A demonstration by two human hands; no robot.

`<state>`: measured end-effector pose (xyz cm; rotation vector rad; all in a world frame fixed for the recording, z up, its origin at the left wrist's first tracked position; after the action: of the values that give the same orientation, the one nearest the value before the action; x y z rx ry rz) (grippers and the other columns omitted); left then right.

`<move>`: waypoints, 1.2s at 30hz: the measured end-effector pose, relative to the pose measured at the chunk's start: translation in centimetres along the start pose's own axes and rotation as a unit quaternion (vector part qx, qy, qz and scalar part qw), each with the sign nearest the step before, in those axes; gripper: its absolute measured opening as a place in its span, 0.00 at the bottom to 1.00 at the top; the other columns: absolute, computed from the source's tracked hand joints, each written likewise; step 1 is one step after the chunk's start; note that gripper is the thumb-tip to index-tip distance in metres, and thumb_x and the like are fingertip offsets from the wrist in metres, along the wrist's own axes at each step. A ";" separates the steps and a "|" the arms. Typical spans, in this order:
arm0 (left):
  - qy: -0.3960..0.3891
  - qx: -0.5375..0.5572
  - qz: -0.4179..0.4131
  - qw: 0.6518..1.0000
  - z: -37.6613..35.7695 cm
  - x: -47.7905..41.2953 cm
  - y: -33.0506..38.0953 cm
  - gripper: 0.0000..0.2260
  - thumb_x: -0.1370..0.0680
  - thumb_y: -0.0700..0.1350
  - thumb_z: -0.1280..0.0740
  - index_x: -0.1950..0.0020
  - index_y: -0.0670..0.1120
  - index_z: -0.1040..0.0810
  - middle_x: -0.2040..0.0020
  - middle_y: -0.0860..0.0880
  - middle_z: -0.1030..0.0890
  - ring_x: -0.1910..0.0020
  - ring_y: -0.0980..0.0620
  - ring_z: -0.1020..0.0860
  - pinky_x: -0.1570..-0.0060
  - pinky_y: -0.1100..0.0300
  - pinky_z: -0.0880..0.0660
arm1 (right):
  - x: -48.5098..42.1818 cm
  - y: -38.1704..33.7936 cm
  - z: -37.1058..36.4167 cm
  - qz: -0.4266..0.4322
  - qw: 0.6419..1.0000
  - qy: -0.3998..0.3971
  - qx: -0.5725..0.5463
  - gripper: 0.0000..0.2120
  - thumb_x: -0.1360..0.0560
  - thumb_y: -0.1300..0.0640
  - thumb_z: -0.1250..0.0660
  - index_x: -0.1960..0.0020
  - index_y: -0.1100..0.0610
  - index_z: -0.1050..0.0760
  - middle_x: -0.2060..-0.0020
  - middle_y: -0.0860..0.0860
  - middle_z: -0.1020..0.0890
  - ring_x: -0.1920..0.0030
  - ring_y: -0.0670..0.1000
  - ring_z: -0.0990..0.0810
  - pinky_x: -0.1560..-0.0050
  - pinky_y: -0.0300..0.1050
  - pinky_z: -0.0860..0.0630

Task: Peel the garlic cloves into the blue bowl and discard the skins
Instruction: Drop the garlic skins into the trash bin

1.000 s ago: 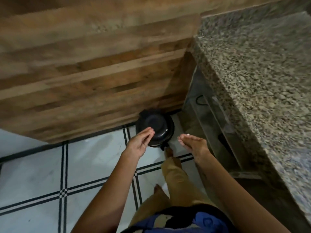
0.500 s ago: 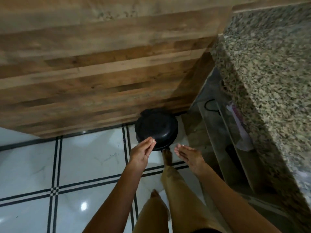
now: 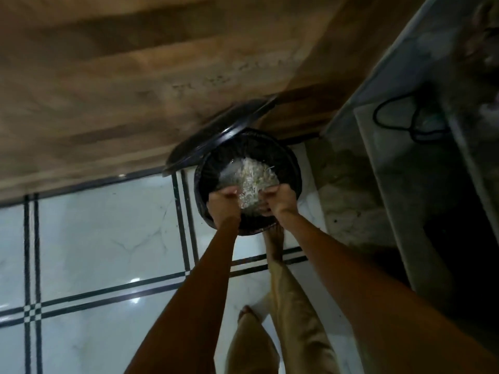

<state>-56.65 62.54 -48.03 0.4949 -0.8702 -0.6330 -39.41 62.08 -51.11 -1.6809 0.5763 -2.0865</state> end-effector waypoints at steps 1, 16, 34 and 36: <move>0.015 -0.014 -0.037 0.999 -0.2 -0.4 0.5 0.09 0.24 0.33 0.35 0.46 0.38 0.19 0.47 0.42 0.18 0.48 0.48 0.21 0.52 0.65 0.29 | -1.2 -0.2 0.2 0.037 0.998 0.019 0.056 0.14 0.26 0.66 0.35 0.68 0.53 0.26 0.58 0.60 0.19 0.60 0.60 0.20 0.55 0.55 0.21; -0.005 -0.164 -0.288 0.943 -1.8 -1.1 5.3 0.02 0.23 0.37 0.37 0.51 0.42 0.26 0.49 0.44 0.24 0.52 0.48 0.24 0.54 0.61 0.29 | -2.2 -2.9 1.2 0.088 0.967 0.106 0.217 0.20 0.24 0.42 0.39 0.45 0.56 0.19 0.42 0.58 0.21 0.42 0.58 0.24 0.46 0.48 0.27; -0.186 -0.058 -0.342 0.919 5.9 19.7 17.6 0.06 0.24 0.37 0.34 0.51 0.46 0.22 0.60 0.54 0.22 0.56 0.57 0.22 0.55 0.66 0.27 | 23.1 -11.0 10.2 0.187 0.975 0.037 -0.116 0.10 0.24 0.67 0.37 0.44 0.62 0.24 0.50 0.59 0.21 0.49 0.52 0.22 0.52 0.37 0.28; -0.201 -0.034 -0.392 0.897 7.5 26.8 22.4 0.05 0.24 0.37 0.33 0.50 0.45 0.20 0.58 0.52 0.19 0.57 0.61 0.22 0.55 0.68 0.26 | 32.0 -12.1 14.9 0.259 0.955 0.070 -0.124 0.11 0.23 0.65 0.38 0.41 0.62 0.25 0.49 0.55 0.21 0.52 0.47 0.22 0.54 0.31 0.27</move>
<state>-43.04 59.06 -15.20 0.6654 -1.0248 -1.5453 -31.77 53.78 -15.54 -1.3123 1.2232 -1.8033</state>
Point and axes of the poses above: each hand's wrist, its own x-axis away from the middle knuckle, its own z-axis out of the back of the hand, y = z × x, the point moved 10 cm from there along -x, towards the middle knuckle
